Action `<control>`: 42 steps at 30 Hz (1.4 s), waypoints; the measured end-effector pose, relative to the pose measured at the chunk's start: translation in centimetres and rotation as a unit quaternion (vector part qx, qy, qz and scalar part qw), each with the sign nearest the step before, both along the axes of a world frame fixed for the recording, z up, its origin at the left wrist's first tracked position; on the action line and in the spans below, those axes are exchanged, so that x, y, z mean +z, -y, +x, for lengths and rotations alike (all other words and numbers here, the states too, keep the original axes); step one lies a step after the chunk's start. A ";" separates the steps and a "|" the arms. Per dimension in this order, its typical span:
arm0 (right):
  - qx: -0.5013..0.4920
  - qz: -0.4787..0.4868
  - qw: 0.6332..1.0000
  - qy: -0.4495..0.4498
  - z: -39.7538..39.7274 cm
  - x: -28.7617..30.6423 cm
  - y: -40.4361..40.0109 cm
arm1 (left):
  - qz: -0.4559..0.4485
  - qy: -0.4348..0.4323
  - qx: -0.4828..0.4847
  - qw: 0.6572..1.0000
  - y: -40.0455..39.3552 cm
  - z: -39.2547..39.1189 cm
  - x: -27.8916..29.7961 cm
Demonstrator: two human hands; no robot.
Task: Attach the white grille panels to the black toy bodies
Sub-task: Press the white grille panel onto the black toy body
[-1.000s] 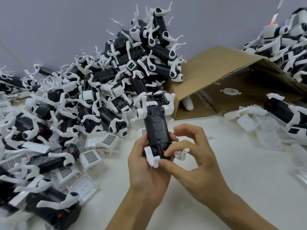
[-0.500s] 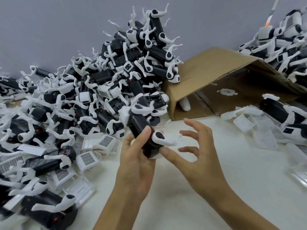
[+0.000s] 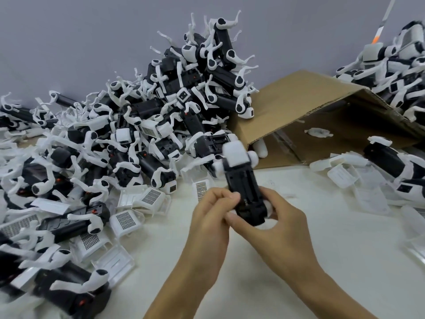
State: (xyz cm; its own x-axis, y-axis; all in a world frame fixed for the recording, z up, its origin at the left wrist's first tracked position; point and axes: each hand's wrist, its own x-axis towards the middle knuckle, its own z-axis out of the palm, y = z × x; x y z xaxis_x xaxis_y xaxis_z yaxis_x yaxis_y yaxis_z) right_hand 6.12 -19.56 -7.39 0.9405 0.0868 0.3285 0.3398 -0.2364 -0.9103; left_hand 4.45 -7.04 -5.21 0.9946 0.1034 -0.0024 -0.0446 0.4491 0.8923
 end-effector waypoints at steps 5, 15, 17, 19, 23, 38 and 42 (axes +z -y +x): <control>0.013 -0.016 1.000 -0.017 -0.1 0.6 0.1 | 0.059 0.022 -0.023 0.998 -1.4 0.1 0.3; 0.011 0.052 0.981 -0.185 0.6 0.0 0.1 | 0.700 -0.183 0.293 0.625 -10.6 1.7 -1.8; 0.018 0.081 0.972 -0.219 0.8 0.2 0.2 | 0.632 -0.140 0.329 0.688 -10.6 1.5 -1.7; 0.033 0.109 0.962 -0.246 1.1 0.4 0.3 | 0.469 -0.042 0.373 0.800 -9.5 1.3 -0.8; 0.029 0.161 0.945 -0.281 1.5 0.7 0.4 | 0.060 0.097 0.210 0.971 -6.9 1.0 1.2; 0.053 0.173 0.933 -0.310 1.4 1.1 0.3 | 0.000 0.112 0.105 0.988 -4.5 0.8 1.3; 0.056 0.170 0.935 -0.306 1.4 1.1 0.4 | -0.018 0.081 0.119 0.989 -4.0 0.7 1.3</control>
State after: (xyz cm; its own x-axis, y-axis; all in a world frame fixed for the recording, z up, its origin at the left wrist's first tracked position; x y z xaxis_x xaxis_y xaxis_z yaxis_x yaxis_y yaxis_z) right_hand 7.52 -19.91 -6.24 0.9526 0.1851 -0.2415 -0.2641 0.1085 -0.9584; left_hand 5.13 -3.04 -3.93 0.9299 0.3367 0.1479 -0.2944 0.4404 0.8481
